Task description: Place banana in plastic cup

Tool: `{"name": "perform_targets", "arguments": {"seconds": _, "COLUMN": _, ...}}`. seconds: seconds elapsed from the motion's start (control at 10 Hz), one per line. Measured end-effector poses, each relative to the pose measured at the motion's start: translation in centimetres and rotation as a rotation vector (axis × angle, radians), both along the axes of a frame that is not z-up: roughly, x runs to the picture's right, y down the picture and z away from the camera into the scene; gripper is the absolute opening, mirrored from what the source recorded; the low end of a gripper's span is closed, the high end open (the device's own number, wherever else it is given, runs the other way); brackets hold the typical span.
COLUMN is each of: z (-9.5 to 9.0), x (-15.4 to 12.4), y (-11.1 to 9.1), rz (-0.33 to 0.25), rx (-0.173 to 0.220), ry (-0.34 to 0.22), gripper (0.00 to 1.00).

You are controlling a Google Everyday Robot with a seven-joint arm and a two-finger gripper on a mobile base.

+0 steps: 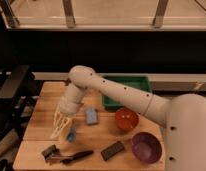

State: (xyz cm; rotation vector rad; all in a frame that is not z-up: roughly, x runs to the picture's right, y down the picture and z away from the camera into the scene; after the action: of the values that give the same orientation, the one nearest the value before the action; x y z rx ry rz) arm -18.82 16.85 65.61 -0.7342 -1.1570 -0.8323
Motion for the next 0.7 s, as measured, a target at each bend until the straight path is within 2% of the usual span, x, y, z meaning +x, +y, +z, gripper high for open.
{"name": "perform_targets", "arguments": {"seconds": 0.2, "z": 1.2, "x": -0.4, "y": 1.0, "rz": 0.0, "rx": -0.017, "ry": 0.016, "gripper": 0.14}}
{"name": "perform_targets", "arguments": {"seconds": 0.7, "z": 3.9, "x": -0.6, "y": 1.9, "rz": 0.021, "rx": -0.037, "ry": 0.065, "gripper": 0.64}}
